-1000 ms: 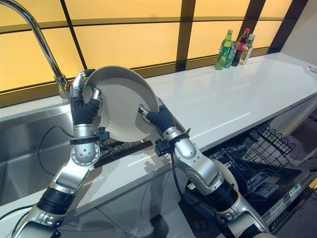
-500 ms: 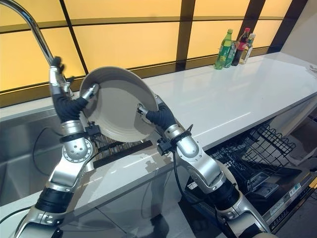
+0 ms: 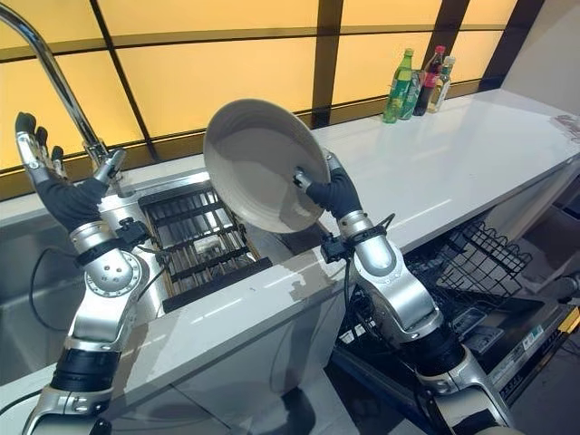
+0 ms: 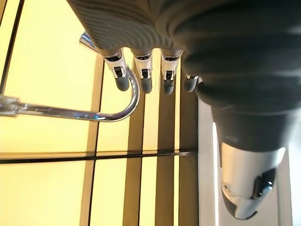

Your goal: Pick up plates and place into dishwasher.

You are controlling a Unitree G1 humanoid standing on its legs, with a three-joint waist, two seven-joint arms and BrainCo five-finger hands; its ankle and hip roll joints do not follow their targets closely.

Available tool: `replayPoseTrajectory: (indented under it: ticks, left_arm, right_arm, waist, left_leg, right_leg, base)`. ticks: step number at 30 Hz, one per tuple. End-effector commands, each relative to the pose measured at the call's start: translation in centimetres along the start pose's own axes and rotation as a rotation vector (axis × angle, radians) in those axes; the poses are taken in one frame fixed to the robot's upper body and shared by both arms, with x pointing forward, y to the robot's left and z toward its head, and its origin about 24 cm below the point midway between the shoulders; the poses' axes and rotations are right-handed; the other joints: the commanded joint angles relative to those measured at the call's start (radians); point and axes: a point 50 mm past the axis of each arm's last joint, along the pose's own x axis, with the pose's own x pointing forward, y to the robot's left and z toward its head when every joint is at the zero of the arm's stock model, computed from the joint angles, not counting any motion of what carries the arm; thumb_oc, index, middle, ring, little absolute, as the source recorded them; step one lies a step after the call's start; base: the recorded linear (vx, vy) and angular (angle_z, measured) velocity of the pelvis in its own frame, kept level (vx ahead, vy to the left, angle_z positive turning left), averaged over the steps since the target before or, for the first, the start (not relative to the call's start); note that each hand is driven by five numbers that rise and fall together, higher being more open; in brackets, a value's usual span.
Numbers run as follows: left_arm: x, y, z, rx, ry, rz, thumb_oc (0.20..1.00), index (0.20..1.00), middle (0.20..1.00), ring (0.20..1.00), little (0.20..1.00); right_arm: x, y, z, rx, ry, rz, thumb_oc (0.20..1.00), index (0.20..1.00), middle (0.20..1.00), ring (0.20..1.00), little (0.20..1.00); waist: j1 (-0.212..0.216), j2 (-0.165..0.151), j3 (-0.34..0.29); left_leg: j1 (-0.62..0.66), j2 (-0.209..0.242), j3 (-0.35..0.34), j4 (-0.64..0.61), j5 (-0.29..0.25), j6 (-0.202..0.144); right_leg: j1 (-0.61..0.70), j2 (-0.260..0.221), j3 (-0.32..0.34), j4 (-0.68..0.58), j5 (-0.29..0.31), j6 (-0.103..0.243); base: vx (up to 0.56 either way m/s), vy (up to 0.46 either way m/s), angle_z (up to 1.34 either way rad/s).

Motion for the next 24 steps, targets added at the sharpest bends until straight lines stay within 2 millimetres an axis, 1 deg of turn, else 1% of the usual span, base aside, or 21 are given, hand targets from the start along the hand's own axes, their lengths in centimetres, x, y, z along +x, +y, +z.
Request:
replayPoseTrajectory:
  ticks: [1, 2, 3, 6, 9, 15, 18, 22, 24]
  left_arm:
    - [1.0, 1.0, 0.1, 0.013, -0.049, 0.008, 1.0, 1.0, 1.0, 1.0, 1.0]
    - [1.0, 1.3, 0.0, 0.021, -0.049, 0.009, 1.0, 1.0, 1.0, 1.0, 1.0]
    - [1.0, 1.3, -0.1, 0.021, -0.048, 0.008, 1.0, 1.0, 1.0, 1.0, 1.0]
    - [1.1, 2.1, -0.4, 0.05, -0.042, 0.01, 1.0, 1.0, 1.0, 1.0, 1.0]
    - [1.2, 3.1, -0.7, 0.084, -0.034, 0.008, 1.0, 1.0, 1.0, 1.0, 1.0]
    - [1.4, 5.0, -1.4, 0.14, -0.013, 0.02, 1.0, 1.0, 1.0, 1.0, 1.0]
    - [1.6, 5.5, -1.6, 0.159, -0.011, 0.015, 1.0, 1.0, 1.0, 1.0, 1.0]
    - [1.7, 6.5, -1.8, 0.19, -0.007, 0.018, 1.0, 1.0, 1.0, 1.0, 1.0]
    - [1.6, 7.1, -2.1, 0.2, 0.01, 0.029, 1.0, 1.0, 1.0, 1.0, 1.0]
  right_arm:
    - [0.1, -2.2, 2.9, -0.077, -0.182, -0.102, 0.2, 0.2, 0.2, 0.2, 0.2]
    - [-0.1, -3.2, 2.9, -0.116, -0.184, -0.142, 0.2, 0.2, 0.2, 0.2, 0.2]
    - [-0.1, -3.5, 2.9, -0.126, -0.184, -0.155, 0.2, 0.2, 0.2, 0.2, 0.2]
    - [-0.8, -5.7, 2.7, -0.207, -0.175, -0.244, 0.2, 0.2, 0.2, 0.2, 0.2]
    - [-1.6, -7.7, 2.3, -0.248, -0.152, -0.319, 0.2, 0.2, 0.2, 0.2, 0.2]
    - [-3.3, -10.8, 1.8, -0.308, -0.12, -0.457, 0.2, 0.2, 0.2, 0.2, 0.2]
    - [-4.1, -11.9, 1.4, -0.345, -0.1, -0.525, 0.2, 0.2, 0.2, 0.2, 0.2]
    - [-5.5, -13.3, 0.8, -0.376, -0.069, -0.606, 0.2, 0.2, 0.2, 0.2, 0.2]
    - [-6.5, -13.9, 0.2, -0.377, -0.046, -0.639, 0.2, 0.2, 0.2, 0.2, 0.2]
  waist:
    - [-0.015, -0.002, -0.059]
    - [-0.02, -0.004, -0.059]
    - [-0.02, -0.005, -0.059]
    - [-0.032, -0.009, -0.06]
    - [-0.04, -0.011, -0.059]
    - [-0.057, -0.014, -0.052]
    - [-0.062, -0.012, -0.043]
    - [-0.077, -0.01, -0.015]
    - [-0.086, -0.016, -0.001]
  left_leg:
    - [-0.055, -0.028, 0.011, 0.014, 0.013, 0.034]
    - [-0.053, -0.029, 0.016, 0.014, 0.01, 0.036]
    - [-0.053, -0.03, 0.017, 0.015, 0.009, 0.036]
    - [-0.05, -0.035, 0.025, 0.022, -0.001, 0.042]
    - [-0.045, -0.038, 0.033, 0.029, -0.012, 0.047]
    - [-0.041, -0.048, 0.047, 0.046, -0.028, 0.063]
    - [-0.047, -0.054, 0.047, 0.063, -0.035, 0.077]
    - [-0.053, -0.071, 0.03, 0.097, -0.054, 0.106]
    - [-0.059, -0.083, 0.015, 0.107, -0.051, 0.112]
  right_leg:
    - [0.021, -0.02, 0.004, 0.081, -0.082, 0.018]
    - [0.019, -0.022, 0.008, 0.081, -0.079, 0.02]
    - [0.019, -0.023, 0.009, 0.081, -0.079, 0.021]
    - [0.013, -0.03, 0.025, 0.085, -0.075, 0.027]
    - [0.008, -0.034, 0.041, 0.09, -0.072, 0.031]
    - [-0.007, -0.038, 0.076, 0.115, -0.072, 0.037]
    - [-0.025, -0.027, 0.086, 0.17, -0.093, 0.031]
    - [-0.076, 0.009, 0.115, 0.307, -0.112, 0.02]
    - [-0.097, 0.013, 0.137, 0.314, -0.088, 0.021]
  base:
    - [0.04, 0.028, -0.1]
    - [0.03, 0.027, -0.09]
    - [0.05, 0.031, -0.06]
    - [0.05, 0.038, -0.05]
    - [0.06, 0.038, -0.14]
    - [0.06, 0.042, -0.17]
    - [0.04, 0.06, -0.16]
    - [0.02, 0.025, -0.17]
    - [0.02, -0.076, -0.14]
